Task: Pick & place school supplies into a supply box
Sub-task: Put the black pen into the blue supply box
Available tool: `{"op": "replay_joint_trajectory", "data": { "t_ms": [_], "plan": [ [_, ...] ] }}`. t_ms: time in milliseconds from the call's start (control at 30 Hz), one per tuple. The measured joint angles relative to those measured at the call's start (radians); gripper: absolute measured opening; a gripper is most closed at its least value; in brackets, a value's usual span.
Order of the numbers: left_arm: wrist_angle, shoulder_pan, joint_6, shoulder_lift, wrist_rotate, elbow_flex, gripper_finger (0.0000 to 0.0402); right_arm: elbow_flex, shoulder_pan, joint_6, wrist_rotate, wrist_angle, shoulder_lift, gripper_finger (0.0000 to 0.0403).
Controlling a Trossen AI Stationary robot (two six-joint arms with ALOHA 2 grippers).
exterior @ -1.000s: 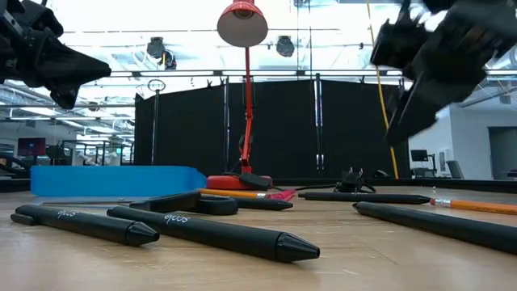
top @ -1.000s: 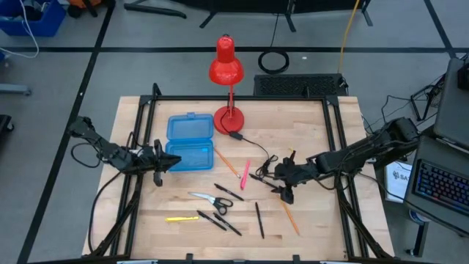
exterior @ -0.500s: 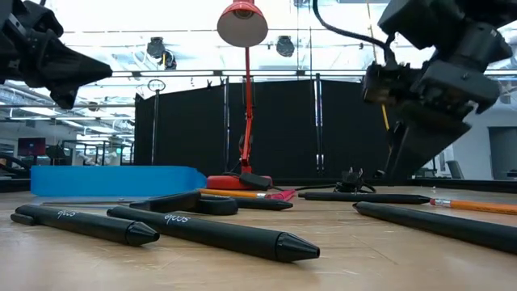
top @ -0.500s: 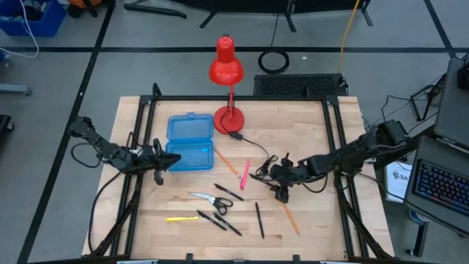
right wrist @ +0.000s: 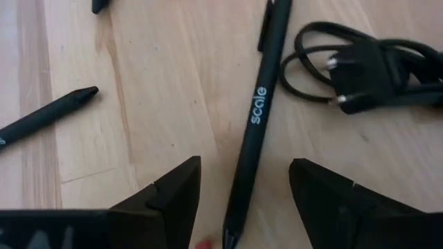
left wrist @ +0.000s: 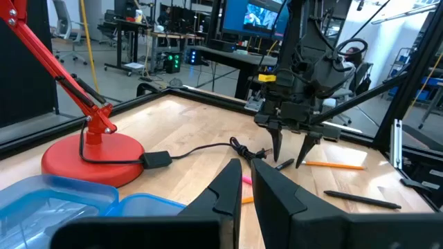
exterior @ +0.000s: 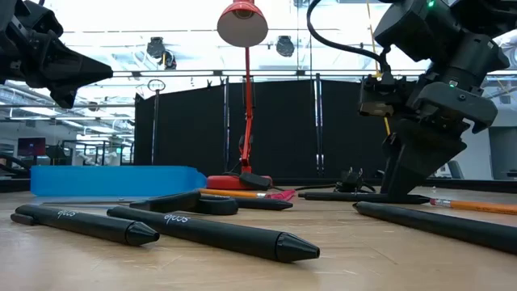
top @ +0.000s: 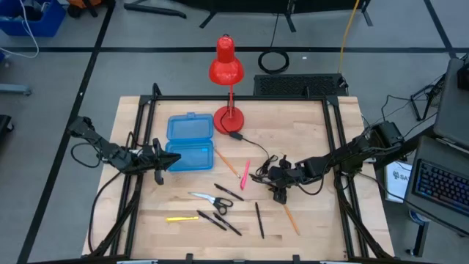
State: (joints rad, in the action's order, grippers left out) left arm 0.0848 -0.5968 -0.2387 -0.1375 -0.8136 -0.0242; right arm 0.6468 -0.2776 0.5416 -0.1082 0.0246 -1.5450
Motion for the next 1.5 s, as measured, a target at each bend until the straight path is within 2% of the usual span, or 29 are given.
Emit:
{"op": "replay_joint_trajectory", "data": {
  "t_ms": [400, 500, 800, 1067, 1200, 1500],
  "plan": [
    [-0.005, 0.0, -0.001, 0.0, 0.0, 0.0, 0.0037, 0.002, -0.005, -0.007, -0.015, -0.068, -0.069, 0.0203],
    [-0.005, 0.0, -0.001, 0.0, 0.0, 0.0, 0.0037, 0.002, -0.005, -0.005, -0.014, -0.065, -0.07, 0.0184],
    [-0.005, 0.0, -0.001, 0.0, 0.0, 0.0, 0.0037, 0.0, -0.004, -0.004, -0.006, -0.063, -0.073, 0.0093],
    [-0.006, 0.0, -0.001, 0.0, 0.0, 0.0, 0.0037, 0.0, -0.005, -0.004, 0.01, -0.062, -0.073, 0.0033],
    [-0.006, 0.0, -0.001, 0.0, 0.0, 0.0, 0.0037, -0.001, -0.005, -0.008, 0.009, -0.063, -0.073, 0.0019],
    [-0.006, 0.0, -0.001, 0.0, 0.0, 0.0, 0.0037, -0.004, -0.006, -0.042, 0.009, -0.135, -0.057, 0.0017]
  ]
}}
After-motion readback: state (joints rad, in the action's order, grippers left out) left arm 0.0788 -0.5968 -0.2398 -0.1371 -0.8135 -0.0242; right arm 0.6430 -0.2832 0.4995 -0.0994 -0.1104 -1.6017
